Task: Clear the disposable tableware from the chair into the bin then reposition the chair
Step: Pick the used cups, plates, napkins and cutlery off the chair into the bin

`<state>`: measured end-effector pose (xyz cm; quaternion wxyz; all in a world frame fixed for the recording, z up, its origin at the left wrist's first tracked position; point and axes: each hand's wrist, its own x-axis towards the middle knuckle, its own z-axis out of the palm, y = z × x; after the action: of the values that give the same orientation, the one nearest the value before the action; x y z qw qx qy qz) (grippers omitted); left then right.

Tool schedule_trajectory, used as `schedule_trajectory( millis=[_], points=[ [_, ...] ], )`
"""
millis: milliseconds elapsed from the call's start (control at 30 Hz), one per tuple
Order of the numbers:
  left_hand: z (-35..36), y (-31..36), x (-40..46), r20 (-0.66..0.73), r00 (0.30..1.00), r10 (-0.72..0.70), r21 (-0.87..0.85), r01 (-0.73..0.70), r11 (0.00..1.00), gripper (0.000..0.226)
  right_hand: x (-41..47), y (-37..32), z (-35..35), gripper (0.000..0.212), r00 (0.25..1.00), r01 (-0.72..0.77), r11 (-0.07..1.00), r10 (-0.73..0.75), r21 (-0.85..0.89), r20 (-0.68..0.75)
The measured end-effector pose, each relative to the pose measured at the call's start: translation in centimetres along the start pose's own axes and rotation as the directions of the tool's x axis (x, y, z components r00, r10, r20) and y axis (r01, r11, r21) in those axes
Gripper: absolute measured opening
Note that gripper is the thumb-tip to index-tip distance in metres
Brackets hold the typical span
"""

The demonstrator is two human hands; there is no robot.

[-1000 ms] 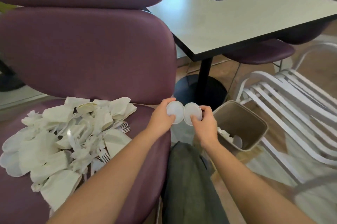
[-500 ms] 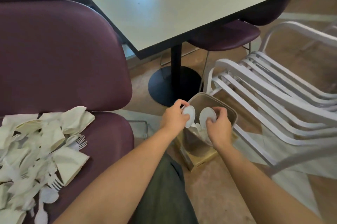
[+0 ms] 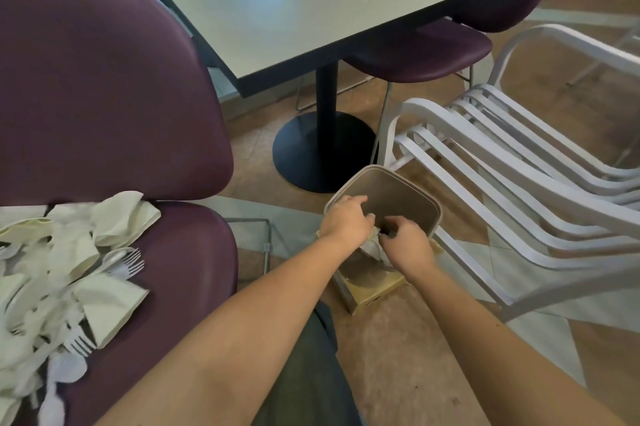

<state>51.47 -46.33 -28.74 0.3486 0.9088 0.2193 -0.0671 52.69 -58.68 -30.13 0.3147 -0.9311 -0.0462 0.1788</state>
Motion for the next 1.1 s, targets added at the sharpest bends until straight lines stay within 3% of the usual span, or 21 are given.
schedule_trajectory(
  millis=[167, 400, 733, 967, 1100],
  points=[
    [-3.6, -2.3, -2.1, -0.090, 0.996, 0.004, -0.166, -0.018, 0.986, 0.030, -1.5, -3.2, 0.5, 0.039, 0.993, 0.120, 0.993, -0.120, 0.002, 0.006],
    [-10.4, -8.3, -7.3, -0.235, 0.971, -0.046, -0.194, 0.000, 0.981, 0.020, -5.7, -9.9, 4.1, 0.030, 0.958, 0.281, 0.956, -0.285, 0.088, 0.037],
    [-17.5, -20.2, -15.8, -0.383, 0.898, -0.216, -0.254, 0.123, 0.959, 0.018, -13.0, -18.6, 12.8, 0.018, 0.904, 0.359, 0.922, -0.382, 0.143, 0.193],
    [-20.0, -26.8, -20.5, -0.448, 0.825, -0.344, -0.132, 0.320, 0.938, 0.030, -15.5, -20.8, 17.1, 0.026, 0.886, 0.374, 0.925, -0.378, 0.066, 0.268],
    [-21.2, -29.7, -22.1, -0.347, 0.909, -0.232, 0.094, 0.280, 0.955, 0.036, -16.0, -21.8, 18.9, 0.047, 0.880, 0.415, 0.910, -0.398, -0.012, 0.258]
  ],
)
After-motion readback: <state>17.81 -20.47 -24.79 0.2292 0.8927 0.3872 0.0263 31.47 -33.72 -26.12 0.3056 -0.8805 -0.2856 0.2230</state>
